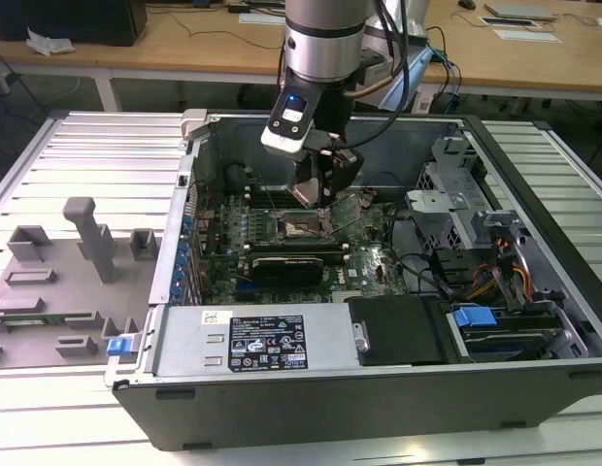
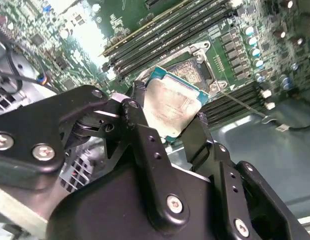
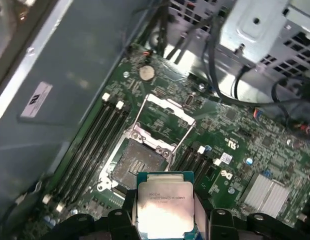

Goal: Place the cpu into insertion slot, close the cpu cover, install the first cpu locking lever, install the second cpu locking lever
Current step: 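Place the cpu into insertion slot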

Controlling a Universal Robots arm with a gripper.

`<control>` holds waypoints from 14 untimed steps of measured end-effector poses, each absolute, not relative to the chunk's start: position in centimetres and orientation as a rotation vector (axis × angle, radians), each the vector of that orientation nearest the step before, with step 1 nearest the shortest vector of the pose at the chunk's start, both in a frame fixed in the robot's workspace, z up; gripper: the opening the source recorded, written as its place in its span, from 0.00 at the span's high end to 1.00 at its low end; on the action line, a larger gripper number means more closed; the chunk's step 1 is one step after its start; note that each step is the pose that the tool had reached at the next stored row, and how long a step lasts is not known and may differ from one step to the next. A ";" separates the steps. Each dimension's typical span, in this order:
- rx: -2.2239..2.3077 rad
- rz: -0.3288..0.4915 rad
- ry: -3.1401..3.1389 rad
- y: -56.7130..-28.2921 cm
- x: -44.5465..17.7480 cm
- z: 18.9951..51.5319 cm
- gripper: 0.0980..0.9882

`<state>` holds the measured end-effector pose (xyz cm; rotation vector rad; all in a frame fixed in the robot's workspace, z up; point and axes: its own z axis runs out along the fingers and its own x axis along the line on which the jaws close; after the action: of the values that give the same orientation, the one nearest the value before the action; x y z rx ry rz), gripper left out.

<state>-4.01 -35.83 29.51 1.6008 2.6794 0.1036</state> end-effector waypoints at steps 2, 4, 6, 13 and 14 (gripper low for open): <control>1.676 0.103 2.631 -35.8 -4.0 29.2 0.50; 1.722 0.102 2.599 -35.8 -4.0 29.0 0.50; 1.775 0.101 2.562 -35.8 -4.0 28.8 0.50; 2.020 0.097 2.365 -35.8 -4.0 27.8 0.50; 2.040 0.096 2.347 -35.8 -4.0 27.7 0.50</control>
<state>-4.01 -35.83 27.74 2.0403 2.3471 0.0963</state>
